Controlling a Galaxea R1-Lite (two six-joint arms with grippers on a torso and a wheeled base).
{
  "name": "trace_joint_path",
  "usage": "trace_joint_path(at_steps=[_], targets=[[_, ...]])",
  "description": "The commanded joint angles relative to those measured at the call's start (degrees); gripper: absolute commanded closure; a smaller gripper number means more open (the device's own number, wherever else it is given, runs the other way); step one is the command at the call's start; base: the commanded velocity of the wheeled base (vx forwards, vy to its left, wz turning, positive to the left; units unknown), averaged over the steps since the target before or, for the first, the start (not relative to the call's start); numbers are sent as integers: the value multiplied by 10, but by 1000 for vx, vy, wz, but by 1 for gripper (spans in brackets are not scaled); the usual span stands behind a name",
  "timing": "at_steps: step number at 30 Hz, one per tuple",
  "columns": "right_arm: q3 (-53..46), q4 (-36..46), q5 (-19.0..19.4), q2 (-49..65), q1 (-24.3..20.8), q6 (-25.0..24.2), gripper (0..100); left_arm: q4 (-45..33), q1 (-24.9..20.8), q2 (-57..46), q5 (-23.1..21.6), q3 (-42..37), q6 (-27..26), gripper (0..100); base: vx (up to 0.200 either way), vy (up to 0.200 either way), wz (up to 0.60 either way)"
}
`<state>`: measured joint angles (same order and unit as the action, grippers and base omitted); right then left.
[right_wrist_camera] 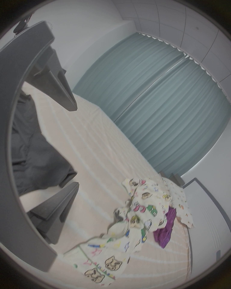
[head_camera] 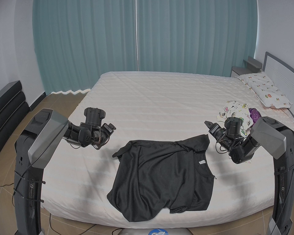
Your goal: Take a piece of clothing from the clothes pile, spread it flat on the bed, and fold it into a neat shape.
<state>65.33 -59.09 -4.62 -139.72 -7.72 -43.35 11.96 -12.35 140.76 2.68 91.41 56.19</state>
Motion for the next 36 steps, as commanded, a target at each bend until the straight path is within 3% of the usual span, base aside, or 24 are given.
trace_joint_path(at_steps=[1, 5, 13, 22, 31, 32, 36], targets=[[-181, -45, 18, 90, 7, -47, 0, -2, 0, -1, -30, -22, 1, 0, 0, 0, 0], [-240, -102, 24, 90, 2, -106, 0, -4, -11, 15, -37, -8, 1, 0, 0, 0, 0], [-254, -145, 39, 59, -5, -189, 0, -11, -36, 29, -30, -11, 1, 0, 0, 0, 0], [-311, -243, 39, 33, -30, -188, 0, -9, -52, 50, -23, -4, -6, 0, 0, 0, 0], [-315, -247, 36, 32, -35, -183, 0, -11, -52, 57, -18, 2, -21, 0, 0, 0, 0], [-315, -247, 36, 32, -35, -183, 0, -12, -52, 57, -15, 1, -26, 100, 0, 0, 0], [-316, -247, 33, 32, -32, -183, 0, -55, -51, 59, 5, 7, -53, 100, 0, 0, 0]])
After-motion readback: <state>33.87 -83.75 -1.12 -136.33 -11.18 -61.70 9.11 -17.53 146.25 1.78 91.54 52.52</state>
